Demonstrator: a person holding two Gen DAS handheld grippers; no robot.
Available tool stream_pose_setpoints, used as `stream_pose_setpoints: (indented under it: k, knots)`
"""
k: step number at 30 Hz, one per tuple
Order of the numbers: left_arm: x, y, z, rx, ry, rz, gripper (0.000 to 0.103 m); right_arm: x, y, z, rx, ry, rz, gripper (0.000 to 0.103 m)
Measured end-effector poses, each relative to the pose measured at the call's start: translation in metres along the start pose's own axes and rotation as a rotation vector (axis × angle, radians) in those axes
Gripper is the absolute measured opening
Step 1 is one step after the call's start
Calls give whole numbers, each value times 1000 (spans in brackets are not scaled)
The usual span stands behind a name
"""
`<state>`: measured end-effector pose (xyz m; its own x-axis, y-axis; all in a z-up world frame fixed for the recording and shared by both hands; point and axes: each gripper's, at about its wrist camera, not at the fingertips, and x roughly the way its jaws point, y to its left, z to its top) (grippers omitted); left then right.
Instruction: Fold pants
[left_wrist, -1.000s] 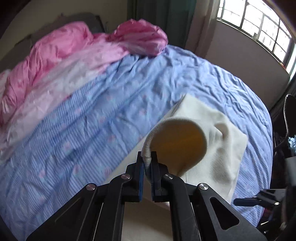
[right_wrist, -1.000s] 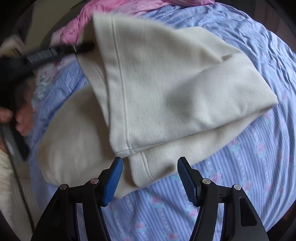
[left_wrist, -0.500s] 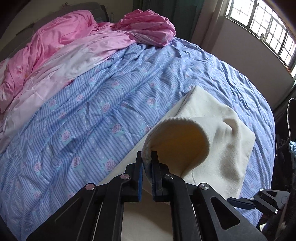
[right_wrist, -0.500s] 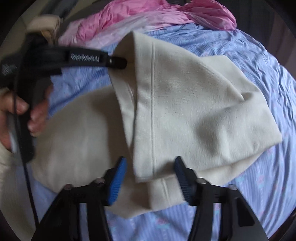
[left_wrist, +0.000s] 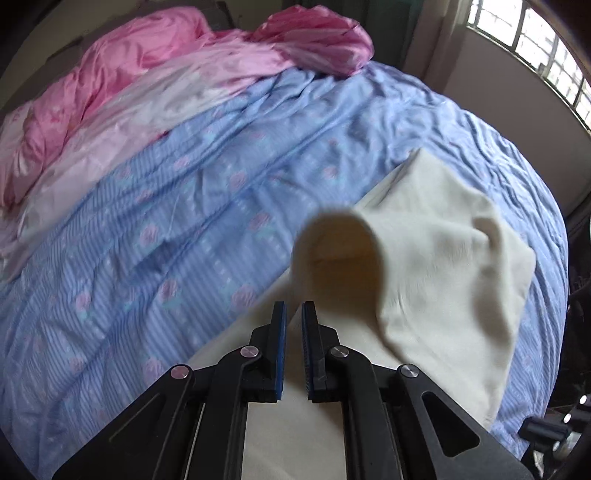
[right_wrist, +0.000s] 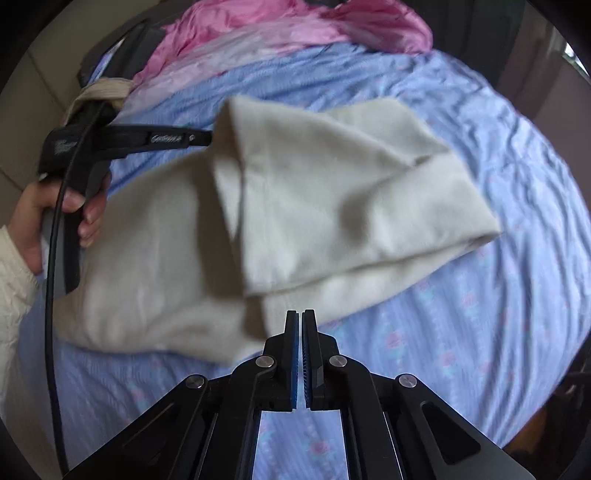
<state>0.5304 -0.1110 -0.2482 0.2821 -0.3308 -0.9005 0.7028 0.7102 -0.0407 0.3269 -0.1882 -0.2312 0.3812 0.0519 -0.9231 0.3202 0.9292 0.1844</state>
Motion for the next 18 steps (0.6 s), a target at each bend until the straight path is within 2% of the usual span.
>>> stream_pose_setpoints:
  k: [1, 3, 6, 9, 11, 16, 18]
  knots:
    - [1, 4, -2, -17, 8, 2, 11, 0, -3, 1, 29, -22, 35, 4]
    - [-2, 9, -4, -42, 3, 3, 11, 0, -1, 5, 6, -62, 32, 9]
    - [-10, 18, -5, -89, -23, -17, 11, 7, 12, 12, -82, -92, 22, 34]
    - [-17, 21, -2, -90, -33, -24, 11, 12, 24, 20, -114, -101, 12, 35]
    - [-21, 20, -1, -95, -37, -53, 12, 25, 29, 25, -139, -71, -1, 35]
    - [-16, 10, 6, -75, -28, -96, 17, 40, 28, 28, -149, -41, -85, 34]
    - [-10, 6, 8, -77, -13, -121, 17, 37, 23, 27, -123, -35, -68, 34]
